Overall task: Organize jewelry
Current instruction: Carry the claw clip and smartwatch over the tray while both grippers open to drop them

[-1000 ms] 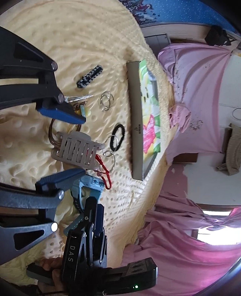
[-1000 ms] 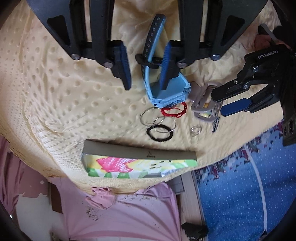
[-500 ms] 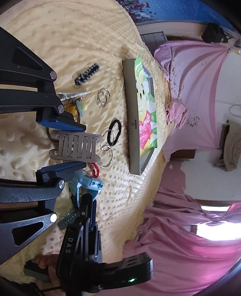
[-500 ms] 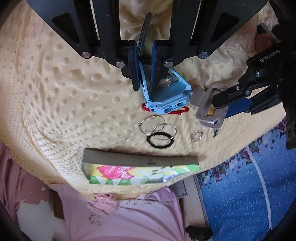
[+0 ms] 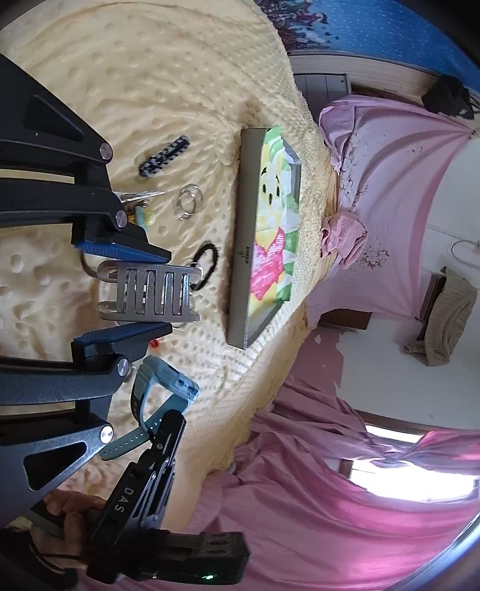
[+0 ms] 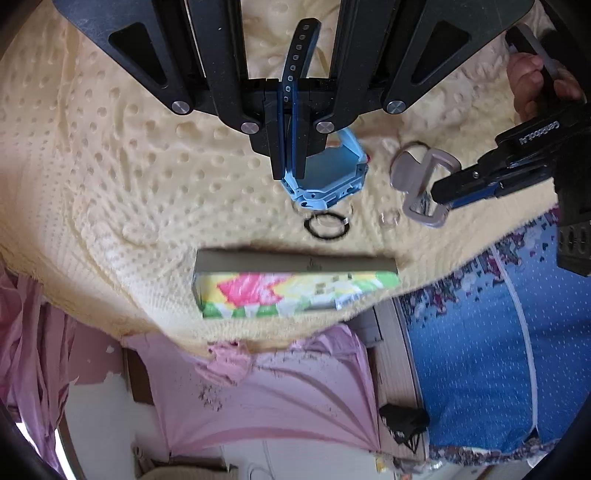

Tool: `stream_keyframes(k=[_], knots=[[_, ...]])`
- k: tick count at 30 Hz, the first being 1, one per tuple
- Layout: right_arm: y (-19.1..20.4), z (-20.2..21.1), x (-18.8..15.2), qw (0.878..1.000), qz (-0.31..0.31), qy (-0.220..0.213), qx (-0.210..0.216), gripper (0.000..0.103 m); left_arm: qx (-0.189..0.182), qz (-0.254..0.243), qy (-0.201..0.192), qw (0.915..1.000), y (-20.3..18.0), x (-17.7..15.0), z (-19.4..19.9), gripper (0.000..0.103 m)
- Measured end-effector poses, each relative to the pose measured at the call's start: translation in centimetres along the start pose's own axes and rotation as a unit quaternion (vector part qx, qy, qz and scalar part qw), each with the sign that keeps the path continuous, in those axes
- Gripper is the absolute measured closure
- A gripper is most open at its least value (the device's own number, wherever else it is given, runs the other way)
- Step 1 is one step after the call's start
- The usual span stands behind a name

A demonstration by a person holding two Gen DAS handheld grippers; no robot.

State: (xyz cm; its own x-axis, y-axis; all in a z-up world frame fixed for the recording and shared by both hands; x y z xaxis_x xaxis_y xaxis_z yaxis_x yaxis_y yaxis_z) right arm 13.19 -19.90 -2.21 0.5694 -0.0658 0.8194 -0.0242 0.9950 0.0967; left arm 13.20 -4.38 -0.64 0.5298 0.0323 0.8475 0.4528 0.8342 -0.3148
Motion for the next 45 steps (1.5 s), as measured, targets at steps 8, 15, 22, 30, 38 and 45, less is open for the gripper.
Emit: stream_keyframes(k=[8, 15, 22, 30, 38, 45], knots=[[-0.2, -0.2, 4.3, 0.999, -0.023, -0.04, 0.003, 0.1, 0.04, -0.008, -0.055, 0.9977, -0.1, 4.0, -0.7, 0.073], [-0.9, -6.3, 10.3, 0.998, -0.041, -0.051, -0.016, 0.1, 0.048, 0.012, -0.06, 0.997, 3.1, 9.2, -7.2, 0.073], [-1.9, -15.1, 13.4, 0.998, -0.053, -0.014, -0.044, 0.1, 0.059, 0.053, -0.016, 0.9967, 7.7, 12.6, -14.7, 0.073], [-1.6, -21.9, 12.8, 0.997, -0.048, 0.042, -0.041, 0.099, 0.078, 0.063, 0.029, 0.9946, 9.7, 12.3, -18.2, 0.073], [-1.3, -22.2, 12.6, 0.998, -0.037, 0.034, -0.045, 0.098, 0.061, 0.092, 0.045, 0.9929, 10.4, 11.0, -19.1, 0.072], [-2.7, -18.9, 11.7, 0.998, -0.052, 0.005, -0.027, 0.061, 0.075, 0.103, 0.015, 0.9918, 9.7, 10.4, -17.0, 0.041]])
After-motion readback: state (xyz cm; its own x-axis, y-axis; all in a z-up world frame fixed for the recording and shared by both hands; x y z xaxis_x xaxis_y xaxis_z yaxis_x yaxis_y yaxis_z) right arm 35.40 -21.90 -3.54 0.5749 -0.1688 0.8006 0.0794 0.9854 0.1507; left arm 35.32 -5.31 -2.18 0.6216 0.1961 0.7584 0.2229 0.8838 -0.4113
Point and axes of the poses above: each gripper's, at about its wrist camera, not at the fingertips, and z roughly against the way its jaws point, y to its left, x to its top, the point moved 2 cm from there along -z, roughly the way its jaws point, and after that the axes turned 10 degrees about -x, right-handed, at the moved point
